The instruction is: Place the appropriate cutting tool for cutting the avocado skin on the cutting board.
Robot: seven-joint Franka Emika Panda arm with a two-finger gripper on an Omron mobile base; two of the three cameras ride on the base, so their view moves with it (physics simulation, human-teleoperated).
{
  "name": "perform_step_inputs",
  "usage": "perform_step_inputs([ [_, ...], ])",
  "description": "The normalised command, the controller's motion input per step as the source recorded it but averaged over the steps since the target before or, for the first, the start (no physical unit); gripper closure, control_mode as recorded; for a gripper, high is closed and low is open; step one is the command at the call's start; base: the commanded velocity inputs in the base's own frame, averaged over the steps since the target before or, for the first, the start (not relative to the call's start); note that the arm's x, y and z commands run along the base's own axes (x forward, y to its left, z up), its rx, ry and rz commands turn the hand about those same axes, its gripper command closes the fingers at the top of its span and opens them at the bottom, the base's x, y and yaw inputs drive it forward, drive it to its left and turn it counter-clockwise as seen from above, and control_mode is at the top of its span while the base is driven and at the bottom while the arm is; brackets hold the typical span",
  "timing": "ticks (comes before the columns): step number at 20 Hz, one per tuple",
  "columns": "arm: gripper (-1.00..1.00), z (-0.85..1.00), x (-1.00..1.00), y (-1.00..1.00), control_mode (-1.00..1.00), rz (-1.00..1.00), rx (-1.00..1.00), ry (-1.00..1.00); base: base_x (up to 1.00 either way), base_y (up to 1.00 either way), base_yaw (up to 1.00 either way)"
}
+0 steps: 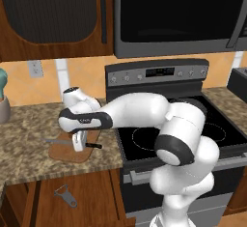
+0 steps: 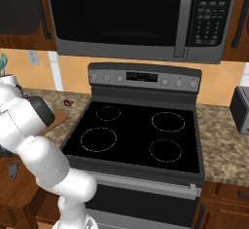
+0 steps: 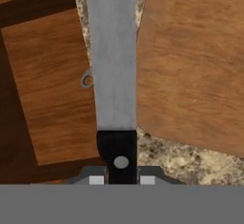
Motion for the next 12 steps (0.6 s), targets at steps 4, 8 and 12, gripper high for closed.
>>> perform_step_inputs([
  [4, 1.0, -0.4, 0.34, 0.18, -1.0, 0.0, 0.0, 0.0, 0.0, 0.0, 0.0],
  [8, 1.0, -0.35, 0.21, 0.01, -1.0, 0.0, 0.0, 0.0, 0.0, 0.0, 0.0],
  [12, 1.0, -0.37, 0.22, 0.02, -1.0, 0.0, 0.0, 0.0, 0.0, 0.0, 0.0],
])
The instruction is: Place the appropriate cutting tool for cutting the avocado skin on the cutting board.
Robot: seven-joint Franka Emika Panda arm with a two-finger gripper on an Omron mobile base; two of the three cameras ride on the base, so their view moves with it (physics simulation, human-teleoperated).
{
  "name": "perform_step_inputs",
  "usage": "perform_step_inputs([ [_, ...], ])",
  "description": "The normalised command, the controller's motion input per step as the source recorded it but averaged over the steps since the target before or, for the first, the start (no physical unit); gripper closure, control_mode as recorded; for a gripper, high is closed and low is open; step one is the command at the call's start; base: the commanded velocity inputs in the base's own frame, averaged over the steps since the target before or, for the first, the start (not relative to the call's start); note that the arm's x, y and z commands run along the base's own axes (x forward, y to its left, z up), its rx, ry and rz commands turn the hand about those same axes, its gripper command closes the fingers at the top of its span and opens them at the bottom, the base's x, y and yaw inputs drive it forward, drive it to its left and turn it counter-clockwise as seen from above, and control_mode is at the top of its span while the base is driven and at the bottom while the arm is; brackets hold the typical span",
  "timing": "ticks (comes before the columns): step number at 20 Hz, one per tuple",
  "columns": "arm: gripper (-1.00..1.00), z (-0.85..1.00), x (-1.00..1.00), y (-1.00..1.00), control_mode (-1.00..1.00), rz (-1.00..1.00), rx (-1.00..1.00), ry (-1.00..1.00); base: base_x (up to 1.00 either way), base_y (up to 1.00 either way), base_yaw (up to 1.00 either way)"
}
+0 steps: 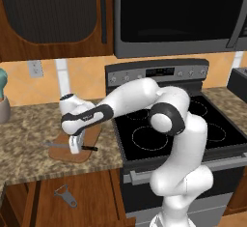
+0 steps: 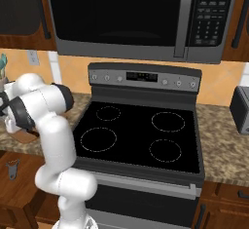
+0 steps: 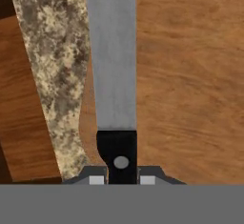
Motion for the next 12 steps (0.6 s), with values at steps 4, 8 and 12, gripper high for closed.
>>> perform_step_inputs([
  [4, 1.0, -0.32, 0.17, 0.0, -1.0, 0.0, 0.0, 0.0, 0.0, 0.0, 0.0],
  [8, 1.0, -0.33, 0.14, 0.0, -1.0, 0.0, 0.0, 0.0, 0.0, 0.0, 0.0],
  [12, -1.0, -0.24, 0.04, 0.0, -1.0, 0.0, 0.0, 0.0, 0.0, 0.0, 0.0],
])
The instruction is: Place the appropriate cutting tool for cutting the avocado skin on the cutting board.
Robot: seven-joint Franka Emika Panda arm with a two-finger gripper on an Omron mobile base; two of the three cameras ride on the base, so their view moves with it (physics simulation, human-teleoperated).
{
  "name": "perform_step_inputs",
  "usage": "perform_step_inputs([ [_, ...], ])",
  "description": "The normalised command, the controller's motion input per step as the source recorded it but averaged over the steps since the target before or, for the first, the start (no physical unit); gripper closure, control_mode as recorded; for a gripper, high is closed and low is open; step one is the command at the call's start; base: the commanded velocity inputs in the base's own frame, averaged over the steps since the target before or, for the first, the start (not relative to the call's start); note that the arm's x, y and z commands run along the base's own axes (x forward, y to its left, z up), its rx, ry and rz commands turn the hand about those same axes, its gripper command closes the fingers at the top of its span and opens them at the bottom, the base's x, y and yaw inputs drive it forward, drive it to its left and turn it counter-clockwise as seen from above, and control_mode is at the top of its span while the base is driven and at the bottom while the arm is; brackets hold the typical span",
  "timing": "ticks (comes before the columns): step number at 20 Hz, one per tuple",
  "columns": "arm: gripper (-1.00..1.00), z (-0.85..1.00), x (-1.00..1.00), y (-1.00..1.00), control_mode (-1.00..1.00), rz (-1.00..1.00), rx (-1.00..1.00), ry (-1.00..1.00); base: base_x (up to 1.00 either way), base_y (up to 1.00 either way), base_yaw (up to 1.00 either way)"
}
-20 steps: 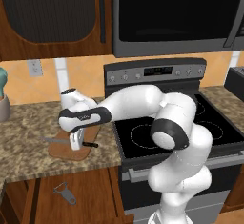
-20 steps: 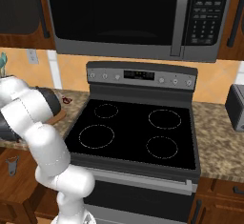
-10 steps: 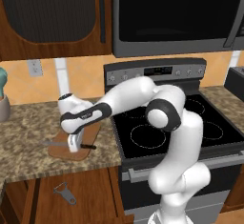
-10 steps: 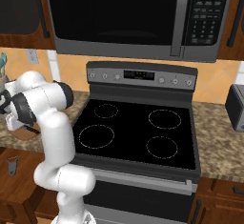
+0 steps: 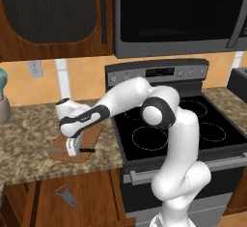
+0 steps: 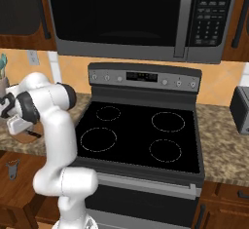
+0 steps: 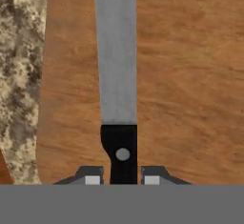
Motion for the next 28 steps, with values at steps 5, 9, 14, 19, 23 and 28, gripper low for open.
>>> perform_step_inputs([
  [5, -1.0, 0.12, -0.2, -0.24, -1.0, 0.0, 0.01, -0.03, 0.0, 0.0, 0.0],
  [9, -1.0, 0.52, -0.66, -0.85, -1.0, -0.03, 0.07, -0.13, 0.0, 0.0, 0.0],
  [14, -1.0, 0.26, -0.39, -1.0, -1.0, -0.05, 0.18, -0.06, 0.0, 0.0, 0.0],
  [19, -1.0, 0.18, -0.36, -1.0, -1.0, -0.04, 0.19, -0.08, 0.0, 0.0, 0.0],
  [23, -1.0, 0.24, -0.43, -1.0, -1.0, -0.05, 0.18, -0.09, 0.0, 0.0, 0.0],
  [28, -1.0, 0.49, -0.29, -1.0, -1.0, -0.02, 0.15, -0.05, 0.0, 0.0, 0.0],
])
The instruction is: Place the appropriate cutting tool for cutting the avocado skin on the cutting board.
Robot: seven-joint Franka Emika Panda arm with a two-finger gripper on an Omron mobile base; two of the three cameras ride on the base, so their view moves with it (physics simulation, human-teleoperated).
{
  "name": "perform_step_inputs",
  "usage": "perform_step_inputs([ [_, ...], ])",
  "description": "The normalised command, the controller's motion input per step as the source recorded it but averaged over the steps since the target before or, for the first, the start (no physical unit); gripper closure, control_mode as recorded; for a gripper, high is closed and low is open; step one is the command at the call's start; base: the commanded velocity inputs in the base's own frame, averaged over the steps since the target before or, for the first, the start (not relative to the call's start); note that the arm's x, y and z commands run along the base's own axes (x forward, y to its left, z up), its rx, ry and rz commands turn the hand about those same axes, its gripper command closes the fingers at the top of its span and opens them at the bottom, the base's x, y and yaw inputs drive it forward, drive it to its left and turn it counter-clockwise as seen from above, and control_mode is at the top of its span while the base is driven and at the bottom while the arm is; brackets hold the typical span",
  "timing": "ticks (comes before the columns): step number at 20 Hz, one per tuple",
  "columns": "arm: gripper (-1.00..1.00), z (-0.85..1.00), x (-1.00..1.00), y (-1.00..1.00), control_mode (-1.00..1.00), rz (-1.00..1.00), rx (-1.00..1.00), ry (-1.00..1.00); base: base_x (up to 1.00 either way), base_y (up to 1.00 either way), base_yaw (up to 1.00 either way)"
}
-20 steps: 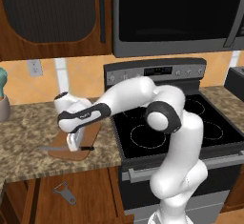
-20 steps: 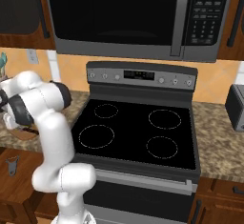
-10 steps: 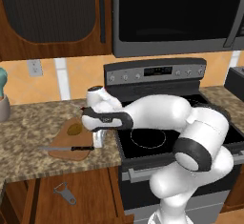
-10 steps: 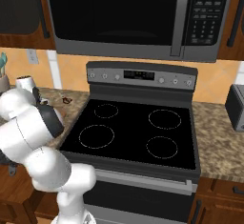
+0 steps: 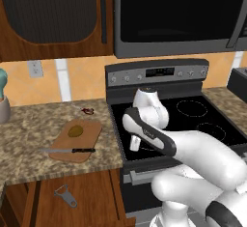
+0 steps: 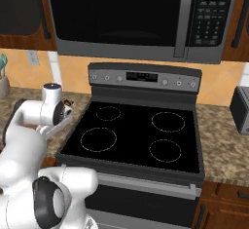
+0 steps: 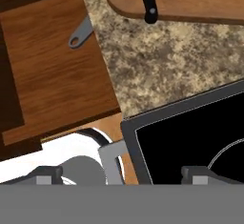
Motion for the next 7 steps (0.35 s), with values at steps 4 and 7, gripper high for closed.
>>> perform_step_inputs([
  [4, -1.0, 0.67, -0.16, -0.94, -1.0, -0.02, 0.12, 0.0, 0.0, 0.0, 0.0],
  [7, -1.0, 0.66, -0.13, -0.89, -1.0, -0.01, 0.1, 0.0, 0.0, 0.0, 0.0],
])
